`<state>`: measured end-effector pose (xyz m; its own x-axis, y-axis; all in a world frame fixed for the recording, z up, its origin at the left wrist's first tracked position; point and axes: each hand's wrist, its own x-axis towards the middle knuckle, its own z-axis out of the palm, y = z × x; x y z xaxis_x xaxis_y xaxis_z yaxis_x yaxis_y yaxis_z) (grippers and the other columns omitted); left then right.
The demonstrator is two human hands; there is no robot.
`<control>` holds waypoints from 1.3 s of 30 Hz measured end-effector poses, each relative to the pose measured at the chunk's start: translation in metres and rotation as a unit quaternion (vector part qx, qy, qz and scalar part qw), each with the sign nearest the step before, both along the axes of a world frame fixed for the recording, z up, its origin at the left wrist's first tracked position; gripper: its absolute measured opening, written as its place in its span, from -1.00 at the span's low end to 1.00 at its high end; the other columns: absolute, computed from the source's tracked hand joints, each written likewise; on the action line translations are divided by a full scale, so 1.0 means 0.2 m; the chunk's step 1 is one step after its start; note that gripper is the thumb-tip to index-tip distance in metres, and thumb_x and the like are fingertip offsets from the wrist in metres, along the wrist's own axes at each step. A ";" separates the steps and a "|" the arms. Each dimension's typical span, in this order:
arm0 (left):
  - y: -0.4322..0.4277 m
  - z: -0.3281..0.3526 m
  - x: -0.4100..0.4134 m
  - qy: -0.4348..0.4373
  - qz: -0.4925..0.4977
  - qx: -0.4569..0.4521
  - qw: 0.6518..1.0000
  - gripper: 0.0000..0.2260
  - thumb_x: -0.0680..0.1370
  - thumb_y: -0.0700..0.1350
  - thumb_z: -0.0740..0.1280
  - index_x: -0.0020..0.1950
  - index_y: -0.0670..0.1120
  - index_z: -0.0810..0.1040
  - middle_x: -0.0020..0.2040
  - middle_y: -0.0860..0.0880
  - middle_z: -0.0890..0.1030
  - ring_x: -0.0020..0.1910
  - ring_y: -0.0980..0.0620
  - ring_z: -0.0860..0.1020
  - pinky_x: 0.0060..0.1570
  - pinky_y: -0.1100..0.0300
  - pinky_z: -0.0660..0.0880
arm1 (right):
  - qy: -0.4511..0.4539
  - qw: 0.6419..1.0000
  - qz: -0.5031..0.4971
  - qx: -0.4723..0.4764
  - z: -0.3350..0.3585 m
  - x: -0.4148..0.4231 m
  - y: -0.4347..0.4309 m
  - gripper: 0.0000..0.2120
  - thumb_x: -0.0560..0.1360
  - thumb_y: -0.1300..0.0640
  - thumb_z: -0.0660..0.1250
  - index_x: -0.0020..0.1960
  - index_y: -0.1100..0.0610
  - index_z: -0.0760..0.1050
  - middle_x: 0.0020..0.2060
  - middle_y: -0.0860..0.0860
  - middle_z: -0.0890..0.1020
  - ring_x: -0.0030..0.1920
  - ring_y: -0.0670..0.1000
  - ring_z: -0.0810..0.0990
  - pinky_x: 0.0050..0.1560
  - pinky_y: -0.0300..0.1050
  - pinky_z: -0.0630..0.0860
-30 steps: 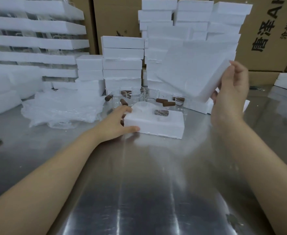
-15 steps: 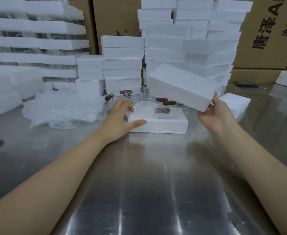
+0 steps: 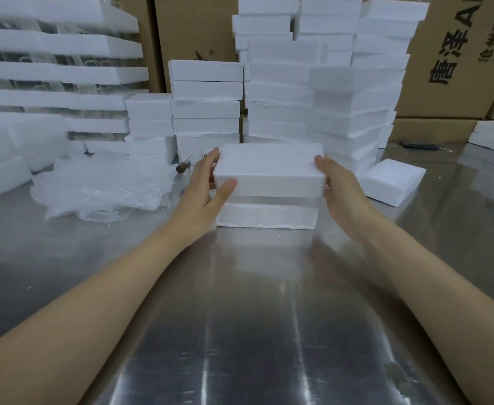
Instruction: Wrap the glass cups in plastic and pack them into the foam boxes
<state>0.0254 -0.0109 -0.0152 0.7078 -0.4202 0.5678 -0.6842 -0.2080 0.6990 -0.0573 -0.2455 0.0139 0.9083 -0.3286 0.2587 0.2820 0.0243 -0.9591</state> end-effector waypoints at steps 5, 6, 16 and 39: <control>0.01 0.01 0.01 0.004 0.013 0.003 1.000 -0.60 0.63 0.04 0.18 0.46 0.06 0.24 0.33 0.14 0.32 0.25 0.19 0.38 0.20 0.31 0.38 | 0.055 0.985 -0.053 -0.158 -0.06 -0.01 0.00 -0.59 0.61 -0.12 0.11 0.44 -0.11 0.32 0.39 -0.16 0.41 0.39 -0.10 0.37 0.46 0.00 0.24; 0.01 0.02 0.01 0.014 0.010 0.001 1.000 -0.62 0.63 0.02 0.19 0.44 0.05 0.24 0.31 0.16 0.34 0.25 0.20 0.38 0.23 0.29 0.37 | 0.055 0.985 -0.051 -0.157 -0.07 -0.02 0.00 -0.65 0.61 -0.12 0.10 0.36 -0.14 0.41 0.33 -0.12 0.49 0.35 -0.07 0.43 0.43 0.03 0.30; 0.03 0.00 0.06 0.151 -0.056 0.036 0.986 -0.70 0.63 -0.02 0.21 0.30 0.07 0.18 0.24 0.08 0.44 -0.01 0.45 0.49 -0.11 0.59 0.38 | 0.045 0.980 -0.005 -0.196 -0.10 -0.02 -0.02 -0.74 0.53 -0.19 0.22 0.21 -0.24 0.36 0.10 -0.26 0.51 0.05 -0.20 0.55 0.07 -0.16 0.52; -0.01 0.00 0.08 0.201 -0.005 0.021 0.979 -0.70 0.57 0.30 0.08 0.23 0.25 0.15 0.32 0.11 0.36 0.31 0.07 0.38 0.26 0.17 0.30 | 0.055 0.930 0.043 -0.361 -0.15 0.00 -0.07 -0.23 0.26 -0.27 0.39 0.27 -0.29 -0.03 0.36 -0.05 0.23 0.26 -0.01 0.40 0.26 -0.14 0.41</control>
